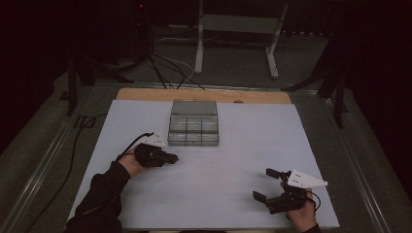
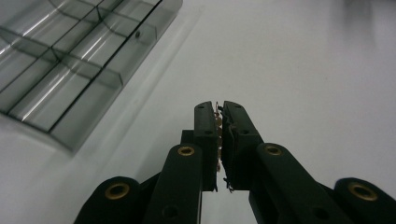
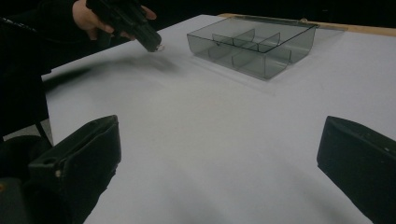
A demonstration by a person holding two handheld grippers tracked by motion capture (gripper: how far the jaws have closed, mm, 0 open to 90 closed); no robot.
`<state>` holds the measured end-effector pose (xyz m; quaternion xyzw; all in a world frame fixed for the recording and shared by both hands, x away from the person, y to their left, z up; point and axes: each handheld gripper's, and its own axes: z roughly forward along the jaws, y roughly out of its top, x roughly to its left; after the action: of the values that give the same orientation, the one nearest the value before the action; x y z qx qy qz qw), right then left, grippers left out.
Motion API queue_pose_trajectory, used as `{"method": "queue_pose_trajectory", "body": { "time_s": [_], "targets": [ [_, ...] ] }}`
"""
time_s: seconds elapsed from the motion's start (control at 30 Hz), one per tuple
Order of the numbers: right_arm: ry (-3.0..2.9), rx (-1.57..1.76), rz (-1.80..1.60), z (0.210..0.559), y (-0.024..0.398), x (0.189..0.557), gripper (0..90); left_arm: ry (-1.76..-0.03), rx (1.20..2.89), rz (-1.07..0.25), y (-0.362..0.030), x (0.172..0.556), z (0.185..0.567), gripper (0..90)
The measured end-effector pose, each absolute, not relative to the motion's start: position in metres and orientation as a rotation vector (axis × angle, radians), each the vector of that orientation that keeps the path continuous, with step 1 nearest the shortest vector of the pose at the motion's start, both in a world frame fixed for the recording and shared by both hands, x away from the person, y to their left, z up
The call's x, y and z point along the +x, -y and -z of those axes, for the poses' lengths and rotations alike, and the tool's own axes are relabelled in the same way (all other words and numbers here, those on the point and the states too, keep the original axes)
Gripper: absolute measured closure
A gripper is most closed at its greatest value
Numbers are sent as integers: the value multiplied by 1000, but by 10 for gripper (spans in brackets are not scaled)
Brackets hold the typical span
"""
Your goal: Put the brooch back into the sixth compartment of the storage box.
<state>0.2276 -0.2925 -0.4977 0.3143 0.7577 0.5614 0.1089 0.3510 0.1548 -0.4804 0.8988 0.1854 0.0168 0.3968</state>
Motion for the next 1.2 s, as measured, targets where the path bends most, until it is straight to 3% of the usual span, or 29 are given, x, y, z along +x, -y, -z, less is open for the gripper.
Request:
{"method": "queue_pose_trajectory", "body": {
  "time_s": [1.2],
  "targets": [
    [-2230, 921, -1651, 498, 294, 227, 0, -489, 2220, -26, -99, 400, 464, 871]
  ]
}}
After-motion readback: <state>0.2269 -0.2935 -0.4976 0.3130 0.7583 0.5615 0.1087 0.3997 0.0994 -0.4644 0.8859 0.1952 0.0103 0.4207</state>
